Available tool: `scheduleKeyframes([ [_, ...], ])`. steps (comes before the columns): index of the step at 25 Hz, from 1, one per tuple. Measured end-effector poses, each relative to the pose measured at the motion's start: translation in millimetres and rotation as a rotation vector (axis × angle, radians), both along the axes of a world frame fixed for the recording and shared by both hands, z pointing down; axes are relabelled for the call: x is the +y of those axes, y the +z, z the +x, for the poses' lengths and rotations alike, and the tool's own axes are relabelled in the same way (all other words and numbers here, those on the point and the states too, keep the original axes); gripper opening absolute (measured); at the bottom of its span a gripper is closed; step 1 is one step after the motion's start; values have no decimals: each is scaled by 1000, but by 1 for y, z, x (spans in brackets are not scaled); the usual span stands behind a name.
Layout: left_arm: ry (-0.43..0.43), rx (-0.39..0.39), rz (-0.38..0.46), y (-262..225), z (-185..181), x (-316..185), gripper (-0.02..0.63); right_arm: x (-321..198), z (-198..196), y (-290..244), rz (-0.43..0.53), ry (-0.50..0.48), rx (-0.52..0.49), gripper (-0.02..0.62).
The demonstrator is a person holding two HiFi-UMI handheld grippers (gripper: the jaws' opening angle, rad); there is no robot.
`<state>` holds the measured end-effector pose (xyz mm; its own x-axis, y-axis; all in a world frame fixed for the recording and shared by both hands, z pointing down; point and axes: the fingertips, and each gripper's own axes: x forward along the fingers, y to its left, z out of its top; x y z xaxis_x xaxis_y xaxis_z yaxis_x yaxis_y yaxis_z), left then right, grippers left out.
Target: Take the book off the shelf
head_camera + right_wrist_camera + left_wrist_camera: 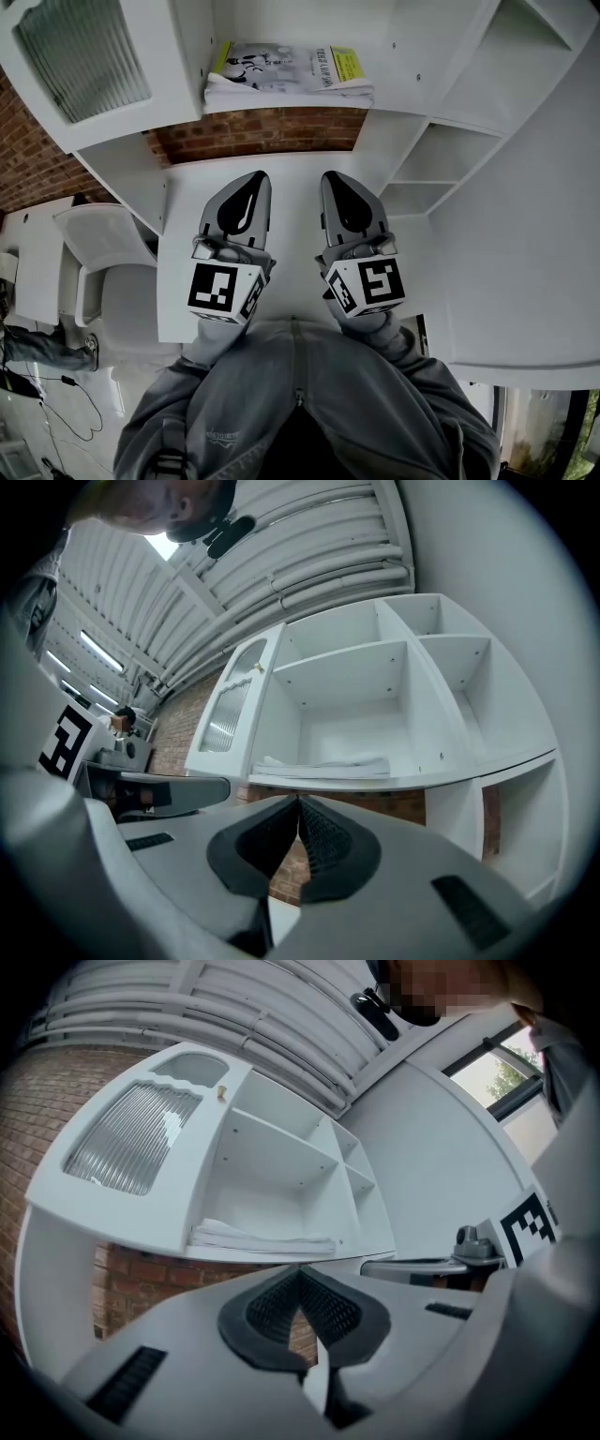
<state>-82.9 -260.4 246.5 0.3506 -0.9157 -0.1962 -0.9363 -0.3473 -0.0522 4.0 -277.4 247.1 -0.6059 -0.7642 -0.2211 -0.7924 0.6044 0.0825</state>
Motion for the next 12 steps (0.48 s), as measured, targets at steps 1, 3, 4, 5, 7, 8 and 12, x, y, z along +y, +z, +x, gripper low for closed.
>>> scheduleKeyframes([
  [1, 0, -2, -1, 0, -1, -2, 5, -1, -1, -1, 4, 0, 4, 28],
  [3, 0, -11, 1, -2, -3, -5, 5, -5, -4, -4, 17, 0, 17, 28],
  [4, 1, -18, 4, -4, -4, -7, 5, -6, -6, -5, 26, 0, 26, 28],
  [5, 2, -26, 8, -5, -4, -9, 5, -7, -7, -6, 34, -1, 38, 28],
  [7, 2, -42, 14, -8, -6, -12, 5, -10, -10, -9, 51, 1, 65, 28],
  [8, 0, -50, 17, -10, -7, -13, 3, -11, -11, -10, 60, 2, 78, 28],
  [12, -11, -68, 37, -18, -9, -21, 3, -18, -12, -18, 103, 16, 128, 28],
])
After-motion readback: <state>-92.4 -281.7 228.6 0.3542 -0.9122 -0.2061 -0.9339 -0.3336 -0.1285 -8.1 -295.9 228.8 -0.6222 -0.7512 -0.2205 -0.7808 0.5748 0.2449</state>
